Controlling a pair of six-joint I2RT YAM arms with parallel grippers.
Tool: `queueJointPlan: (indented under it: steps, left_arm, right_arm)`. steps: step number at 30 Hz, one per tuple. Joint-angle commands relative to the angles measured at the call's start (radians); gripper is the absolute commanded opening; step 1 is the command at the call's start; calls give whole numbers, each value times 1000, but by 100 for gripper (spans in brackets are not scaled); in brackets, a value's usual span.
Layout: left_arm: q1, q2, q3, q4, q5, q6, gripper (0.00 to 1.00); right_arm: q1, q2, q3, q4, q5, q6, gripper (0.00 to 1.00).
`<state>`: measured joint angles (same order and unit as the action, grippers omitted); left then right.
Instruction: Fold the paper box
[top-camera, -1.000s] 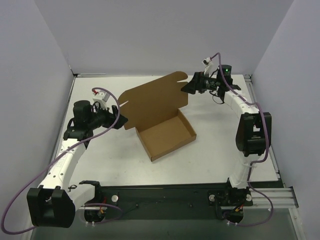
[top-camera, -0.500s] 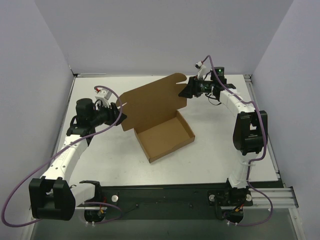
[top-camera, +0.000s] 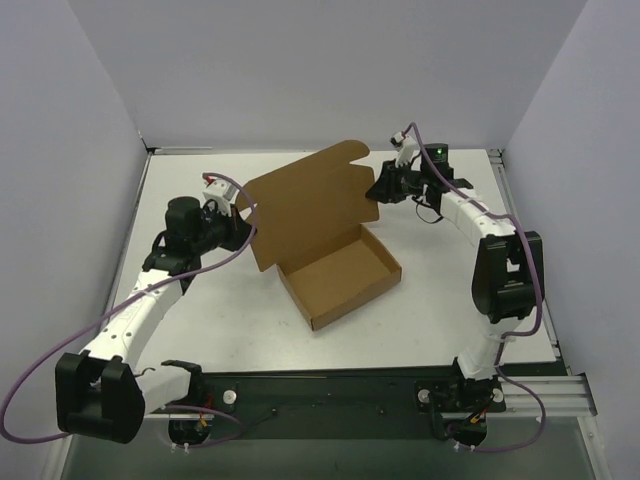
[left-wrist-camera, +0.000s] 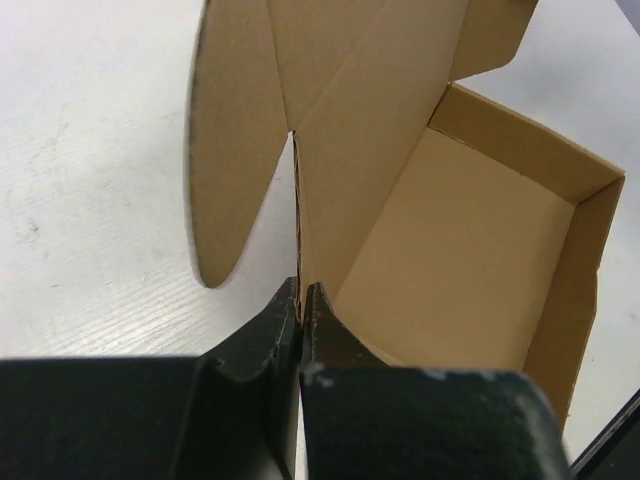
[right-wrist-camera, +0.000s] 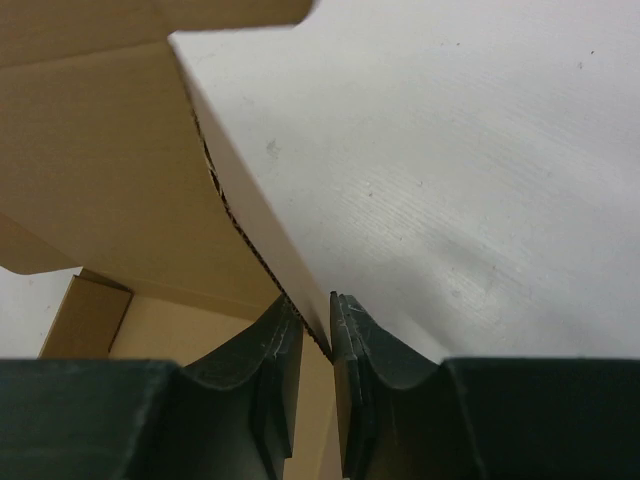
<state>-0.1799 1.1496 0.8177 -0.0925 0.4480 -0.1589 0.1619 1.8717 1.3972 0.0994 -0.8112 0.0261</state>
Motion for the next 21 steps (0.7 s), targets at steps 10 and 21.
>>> queueJointPlan:
  steps: [10,21]
  left_arm:
    - [-207,48,127,120,-345,22,0]
    - [-375,176,198,321,-632,6,0]
  right_arm:
    - [200,-348,-248,68,498,-37,8]
    - [338,-418,-363,181,869,127,0]
